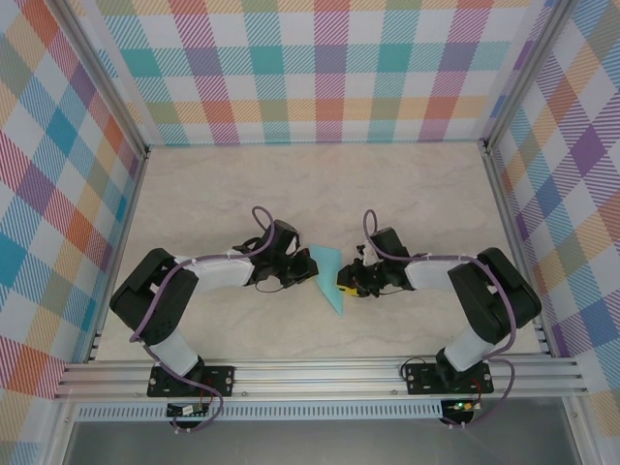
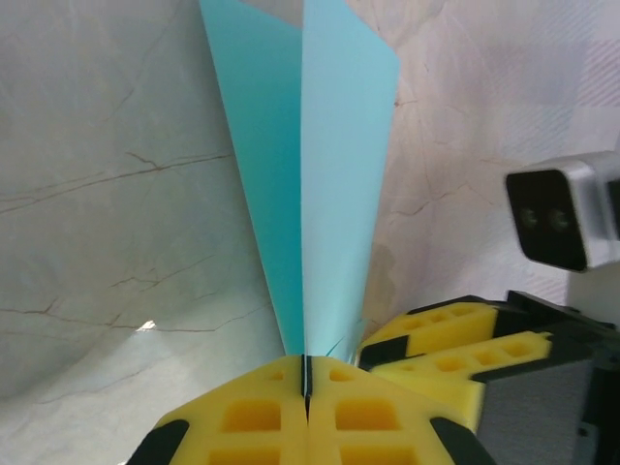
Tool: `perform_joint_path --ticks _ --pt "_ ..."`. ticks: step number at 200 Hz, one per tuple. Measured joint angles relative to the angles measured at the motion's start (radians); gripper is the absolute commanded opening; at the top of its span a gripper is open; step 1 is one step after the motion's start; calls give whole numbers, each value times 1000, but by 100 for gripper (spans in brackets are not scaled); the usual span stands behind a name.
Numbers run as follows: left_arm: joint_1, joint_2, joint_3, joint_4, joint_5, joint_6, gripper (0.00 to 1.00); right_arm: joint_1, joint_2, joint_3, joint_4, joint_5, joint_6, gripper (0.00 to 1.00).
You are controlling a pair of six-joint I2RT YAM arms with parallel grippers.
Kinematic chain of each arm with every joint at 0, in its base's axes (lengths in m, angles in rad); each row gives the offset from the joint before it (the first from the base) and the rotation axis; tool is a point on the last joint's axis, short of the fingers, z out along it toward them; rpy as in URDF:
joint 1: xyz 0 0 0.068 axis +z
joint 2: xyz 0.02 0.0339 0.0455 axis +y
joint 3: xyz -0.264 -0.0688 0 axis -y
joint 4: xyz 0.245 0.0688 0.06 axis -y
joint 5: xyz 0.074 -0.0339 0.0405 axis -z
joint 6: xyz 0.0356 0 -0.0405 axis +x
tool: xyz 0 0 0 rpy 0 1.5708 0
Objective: Fold a paper plane with a square sheet of paper (pick it up from the middle)
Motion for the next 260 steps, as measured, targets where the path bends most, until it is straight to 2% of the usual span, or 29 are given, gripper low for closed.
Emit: perform_joint_path --ticks 20,34,60,88,95,114,131,194,217,260 --pt "0 -2 5 -11 -3 -3 1 0 -110 0 -60 64 -34 41" --pt "0 -3 5 -24 -7 -7 1 0 -202 -6 -92 111 -61 53" --pt "0 -4 5 -36 -13 -8 1 30 -374 -28 -149 223 -130 66" --pt "0 -7 7 -45 -14 -9 2 75 -420 -33 -201 314 -218 67" --pt "0 -7 7 -46 -14 -11 2 91 -418 -33 -219 335 -239 71" --pt "0 -7 7 -46 -14 -12 2 163 -398 -20 -291 419 -303 58" --pt "0 -7 11 -49 -14 -15 2 253 -368 10 -341 500 -345 58" --pt "0 -7 27 -61 -14 -15 3 543 -294 24 -317 815 -449 54" --pt "0 -7 34 -72 -14 -15 3 593 -238 24 -279 868 -473 52" --pt "0 -6 35 -73 -14 -15 4 622 -178 24 -212 948 -504 51"
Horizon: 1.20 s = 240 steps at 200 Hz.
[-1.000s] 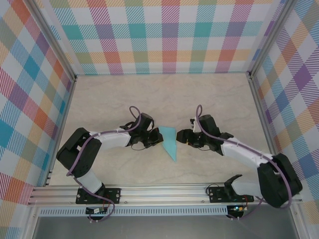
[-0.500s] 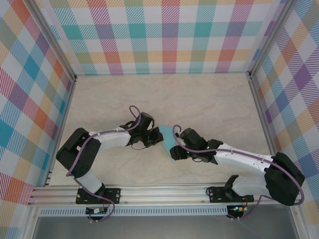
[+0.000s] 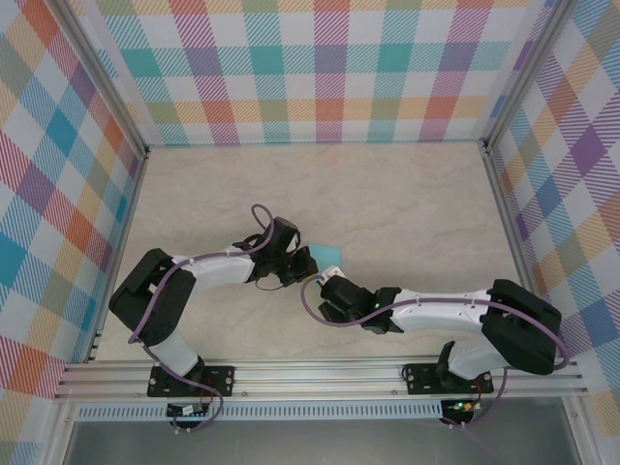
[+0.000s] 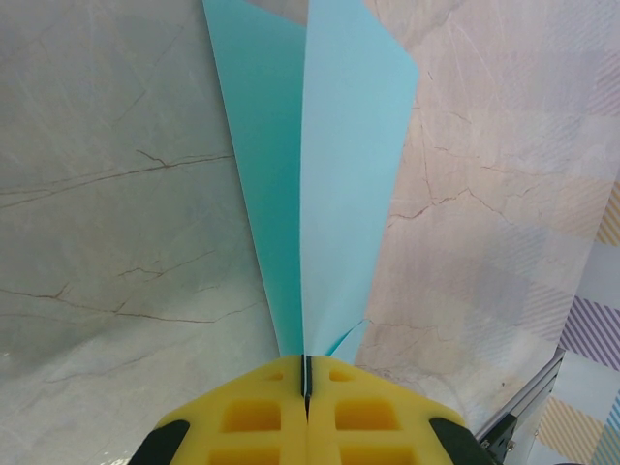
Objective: Fold a paper plane with a square sheet of paper (pick it up from the middle)
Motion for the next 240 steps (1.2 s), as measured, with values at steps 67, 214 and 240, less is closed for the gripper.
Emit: perform_joint_path --ticks 67,214,240 --pt "0 0 2 -2 0 0 4 18 113 27 61 74 -50 45" --pt "0 0 2 -2 0 0 4 22 183 50 107 159 -91 19" --pt "0 0 2 -9 -6 0 6 22 184 50 107 167 -86 11"
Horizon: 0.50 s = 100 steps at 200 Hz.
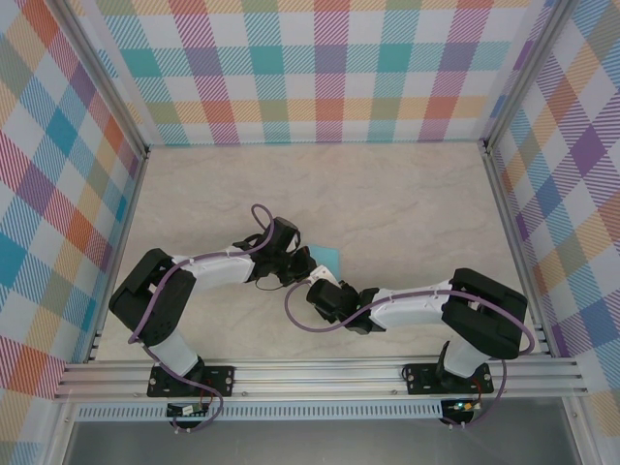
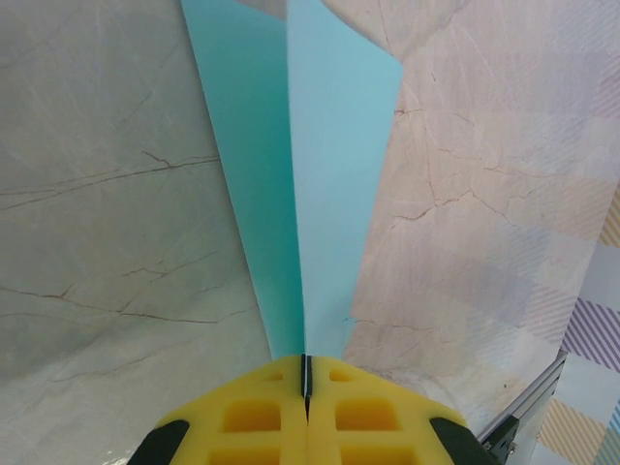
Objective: Fold a paper plane with a square sheet of paper (pick it up from the middle)
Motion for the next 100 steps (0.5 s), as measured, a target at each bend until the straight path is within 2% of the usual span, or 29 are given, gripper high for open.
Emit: perform_joint_path --ticks 32,43,81,100 --pt "0 0 1 -16 -7 0 9 0 0 0 0 2 6 5" --pt "0 0 2 -21 -10 -2 17 0 0 0 2 2 6 4" --pt "0 -12 36 -79 -39 5 31 -7 0 0 16 -23 15 3" --pt "6 -42 40 -120 -76 7 43 -21 -9 0 41 -57 22 3"
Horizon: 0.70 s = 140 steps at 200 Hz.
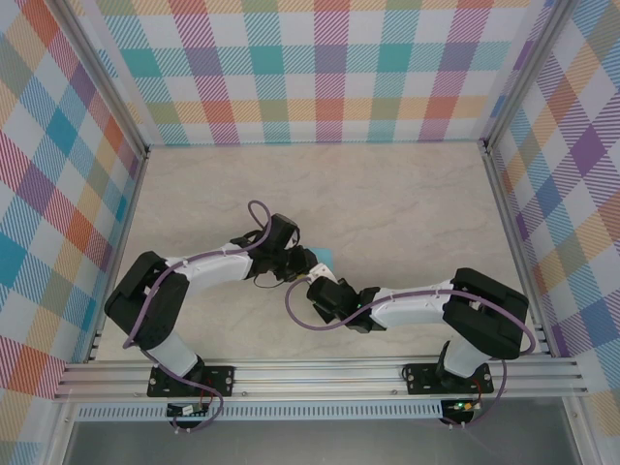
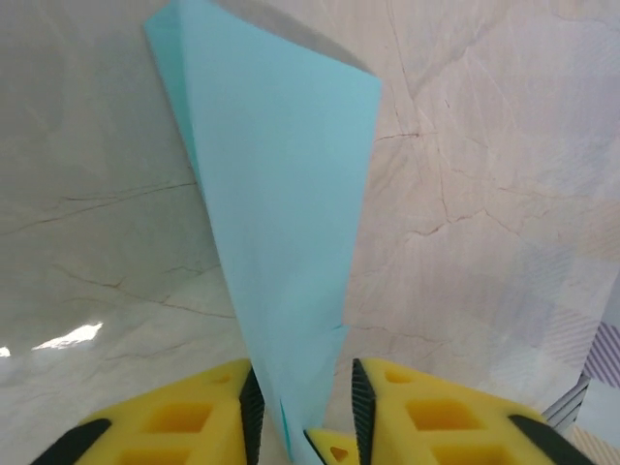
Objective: Fold a paper plane with a square sheet of paper (pick it up from the middle)
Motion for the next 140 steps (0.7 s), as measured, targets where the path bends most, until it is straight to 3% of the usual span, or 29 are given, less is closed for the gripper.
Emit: perform_joint_path --ticks 8,44,82,140 --pt "6 -19 0 -15 -10 1 48 -8 -3 0 7 -25 2 3" --pt "31 -146 -1 -74 -66 0 54 -63 -3 -23 47 -147 24 3" --pt "58 -256 -32 -113 -118 0 55 -100 -3 -34 76 -251 49 3" --pt "61 -263 -90 -110 -123 -21 55 -177 -3 -85 180 -421 145 3"
